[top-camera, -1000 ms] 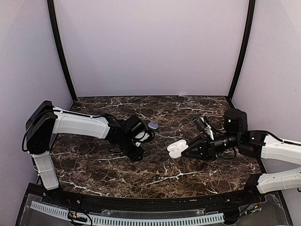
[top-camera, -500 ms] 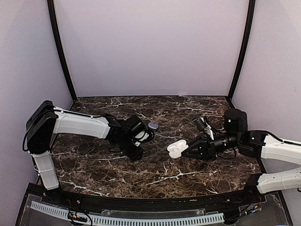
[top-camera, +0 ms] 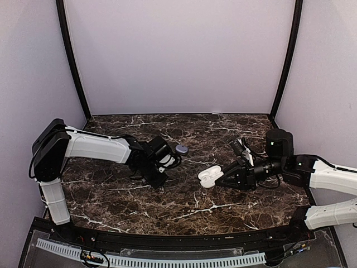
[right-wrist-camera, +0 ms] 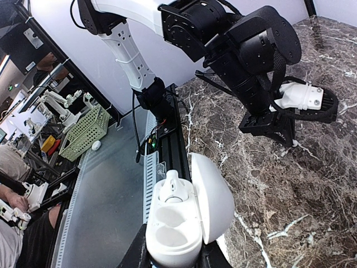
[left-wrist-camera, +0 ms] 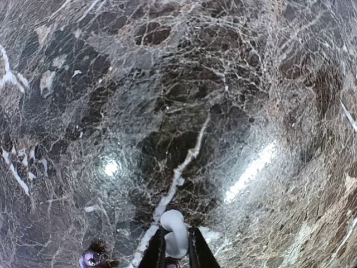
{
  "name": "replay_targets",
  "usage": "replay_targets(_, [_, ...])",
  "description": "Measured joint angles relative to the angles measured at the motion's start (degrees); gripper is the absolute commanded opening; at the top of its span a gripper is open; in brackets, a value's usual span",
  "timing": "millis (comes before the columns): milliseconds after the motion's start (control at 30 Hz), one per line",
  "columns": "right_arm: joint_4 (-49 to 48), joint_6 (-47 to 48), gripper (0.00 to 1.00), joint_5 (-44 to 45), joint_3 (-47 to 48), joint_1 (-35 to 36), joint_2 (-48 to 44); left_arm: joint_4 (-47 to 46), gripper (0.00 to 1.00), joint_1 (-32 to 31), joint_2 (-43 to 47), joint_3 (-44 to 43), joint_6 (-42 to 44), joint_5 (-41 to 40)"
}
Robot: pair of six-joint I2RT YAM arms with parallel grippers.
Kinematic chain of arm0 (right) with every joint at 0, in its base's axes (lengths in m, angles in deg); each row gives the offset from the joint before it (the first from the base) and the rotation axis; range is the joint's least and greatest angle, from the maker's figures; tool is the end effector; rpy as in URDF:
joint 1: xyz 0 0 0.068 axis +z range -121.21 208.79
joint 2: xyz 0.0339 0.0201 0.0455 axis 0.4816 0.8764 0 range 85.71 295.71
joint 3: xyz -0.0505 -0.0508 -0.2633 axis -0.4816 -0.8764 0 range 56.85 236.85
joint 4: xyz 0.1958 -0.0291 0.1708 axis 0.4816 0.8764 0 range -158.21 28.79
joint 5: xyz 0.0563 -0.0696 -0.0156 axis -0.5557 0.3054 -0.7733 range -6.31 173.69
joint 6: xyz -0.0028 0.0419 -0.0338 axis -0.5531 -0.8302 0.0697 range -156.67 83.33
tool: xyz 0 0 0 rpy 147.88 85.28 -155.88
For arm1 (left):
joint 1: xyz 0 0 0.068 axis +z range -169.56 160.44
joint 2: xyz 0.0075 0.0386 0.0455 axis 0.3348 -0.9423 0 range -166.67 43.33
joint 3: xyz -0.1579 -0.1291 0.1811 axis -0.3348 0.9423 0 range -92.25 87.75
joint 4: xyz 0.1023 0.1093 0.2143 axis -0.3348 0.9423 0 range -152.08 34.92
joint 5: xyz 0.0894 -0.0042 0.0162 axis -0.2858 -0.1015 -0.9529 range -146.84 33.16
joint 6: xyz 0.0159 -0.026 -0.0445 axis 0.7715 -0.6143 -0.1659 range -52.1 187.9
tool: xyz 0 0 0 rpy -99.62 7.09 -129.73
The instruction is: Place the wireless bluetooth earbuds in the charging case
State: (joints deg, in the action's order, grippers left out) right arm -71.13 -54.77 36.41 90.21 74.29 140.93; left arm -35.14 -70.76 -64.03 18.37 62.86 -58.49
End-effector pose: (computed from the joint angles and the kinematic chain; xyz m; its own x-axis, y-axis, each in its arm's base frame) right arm 0.1299 0.1695 0.2630 -0.5180 -0.2264 -0.8249 -0.8522 0.0528 0.5206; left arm 0.2359 -0.2919 0.1627 -0.6329 0.6474 -0.4246 0.7186 0.6953 -0.0112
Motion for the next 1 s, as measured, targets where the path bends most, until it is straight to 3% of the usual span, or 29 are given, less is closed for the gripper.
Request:
replay_targets(200, [0.0, 0.0, 0.0, 0.0, 0.0, 0.0, 0.0, 0.0, 0.01, 0.0, 0.0, -1.0, 0.2, -1.0])
replay_targets(467, [0.0, 0.0, 0.0, 0.0, 0.0, 0.0, -0.1, 2.0, 0.0, 0.1, 2.0, -1.4, 0.8, -0.9])
replay_targets(767, [-0.2, 1.3, 0.0, -0.7, 3.1, 0.0, 0.4, 2.3, 0.0, -0.7, 24.1, -9.1, 4.3, 10.6])
replay_targets(1000, [1.8, 4.4, 0.0, -0.9, 6.2, 0.3, 0.9, 1.1, 0.0, -10.2, 30.8, -17.3, 7.8, 17.6])
